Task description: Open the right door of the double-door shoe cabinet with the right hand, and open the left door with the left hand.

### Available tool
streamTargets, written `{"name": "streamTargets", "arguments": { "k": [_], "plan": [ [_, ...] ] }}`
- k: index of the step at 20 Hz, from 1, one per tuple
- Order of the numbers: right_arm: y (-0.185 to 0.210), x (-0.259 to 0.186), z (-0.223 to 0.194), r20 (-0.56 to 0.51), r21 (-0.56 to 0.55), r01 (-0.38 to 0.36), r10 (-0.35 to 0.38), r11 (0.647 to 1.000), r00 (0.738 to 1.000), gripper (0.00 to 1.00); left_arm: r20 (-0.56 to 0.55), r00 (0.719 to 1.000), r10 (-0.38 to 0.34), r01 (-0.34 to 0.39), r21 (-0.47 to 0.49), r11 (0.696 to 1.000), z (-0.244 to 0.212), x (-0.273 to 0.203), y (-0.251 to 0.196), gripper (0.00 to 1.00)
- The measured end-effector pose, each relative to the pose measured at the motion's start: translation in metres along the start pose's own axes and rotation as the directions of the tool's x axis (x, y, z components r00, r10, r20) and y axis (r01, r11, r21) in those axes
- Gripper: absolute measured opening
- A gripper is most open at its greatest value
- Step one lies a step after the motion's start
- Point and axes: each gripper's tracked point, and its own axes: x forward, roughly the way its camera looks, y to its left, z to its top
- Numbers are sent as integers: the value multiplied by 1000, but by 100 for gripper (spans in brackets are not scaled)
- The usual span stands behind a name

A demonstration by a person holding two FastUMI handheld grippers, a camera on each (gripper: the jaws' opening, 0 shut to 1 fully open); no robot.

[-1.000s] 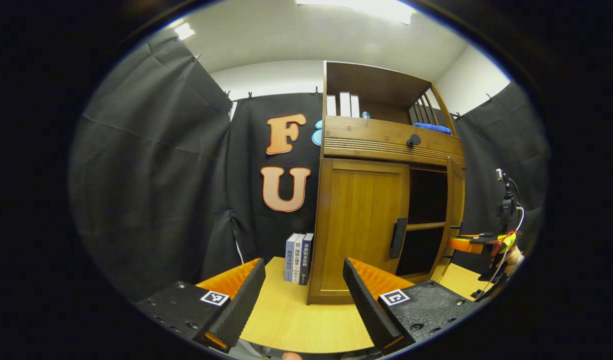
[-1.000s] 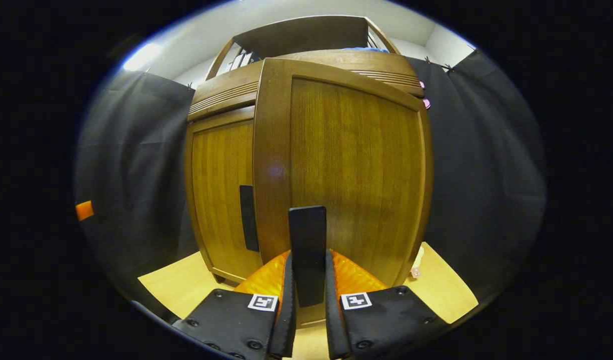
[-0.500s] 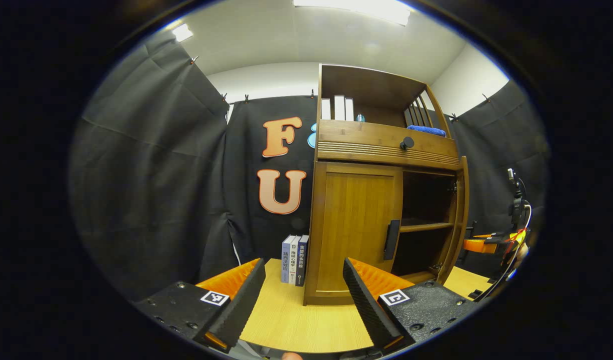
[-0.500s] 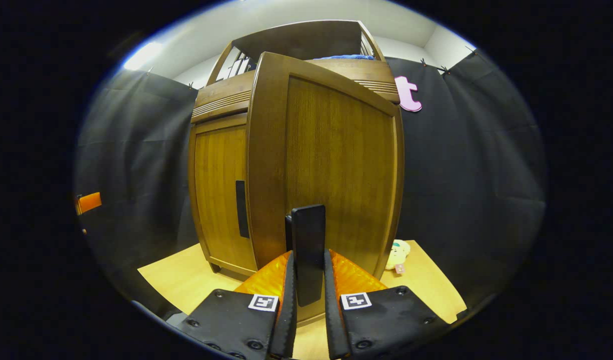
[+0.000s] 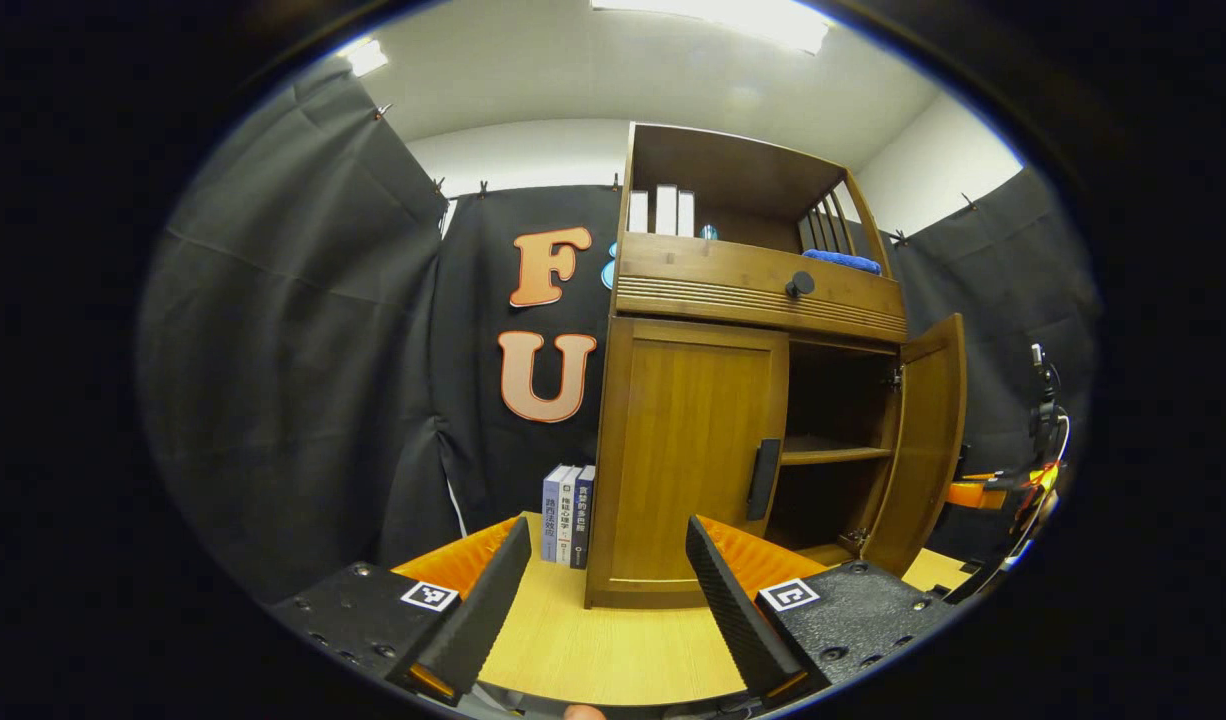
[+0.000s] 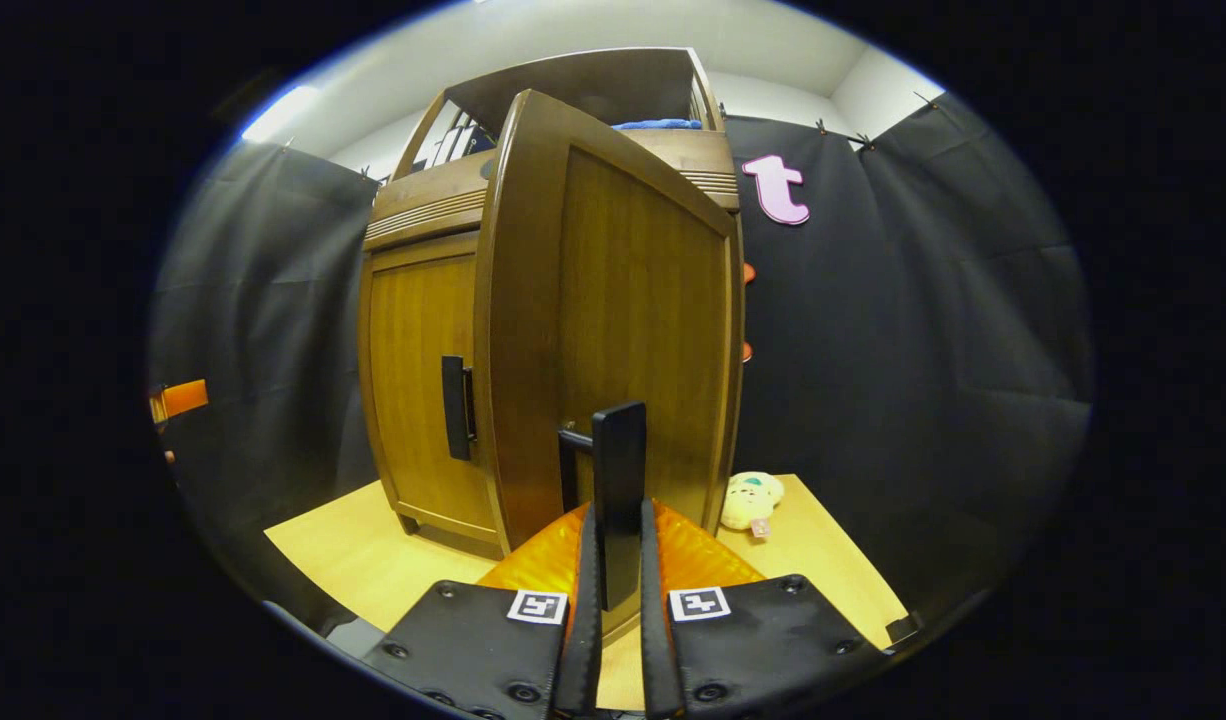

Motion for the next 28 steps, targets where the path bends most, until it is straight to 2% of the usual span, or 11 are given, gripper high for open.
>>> {"name": "streamTargets", "arguments": {
  "k": [2, 5, 6, 8, 9, 10, 11, 12, 13, 17, 28],
  "plan": [
    [-12, -6, -1, 0, -8, 28, -28, 1000, 1000, 24, -1, 1000, -4, 4, 2, 1000, 0, 1, -3, 92],
    [-39, -15, -4, 4, 17, 88, -88, 996, 996, 13, 2, 1000, -11, 11, 0, 1000, 1, 3, -8, 92],
    [-45, -19, -4, 8, 16, 104, -104, 994, 994, 19, 3, 1000, -13, 13, -1, 1000, 2, 3, -10, 92],
    [-62, -29, -1, 8, 11, 136, -136, 991, 991, 7, 3, 1000, -18, 18, -3, 1000, 1, 3, -14, 92],
    [-71, -29, -3, 16, 16, 148, -148, 989, 989, 12, 2, 1000, -20, 20, -4, 1000, 1, 4, -16, 92],
    [-80, -29, -5, 9, 20, 155, -155, 988, 988, 1, 2, 1000, -21, 21, -5, 1000, 0, 4, -17, 92],
    [-87, -31, -6, 11, 28, 159, -160, 987, 987, 8, 0, 1000, -23, 23, -6, 1000, 0, 4, -19, 92],
    [-95, -34, -8, 6, 35, 165, -165, 986, 986, 1, -1, 1000, -23, 23, -5, 1000, 1, 4, -19, 94],
    [-100, -37, -10, 0, 37, 170, -170, 985, 985, 8, -1, 1000, -20, 20, -2, 1000, 1, 5, -20, 92],
    [-121, -49, -21, -17, 44, 200, -199, 979, 980, 10, 2, 1000, -19, 19, -1, 1000, 3, 6, -27, 92],
    [-145, -70, -24, -12, 67, 217, -217, 974, 976, 8, -20, 998, -61, 61, 9, 998, -2, 26, -67, 92]
  ]
}}
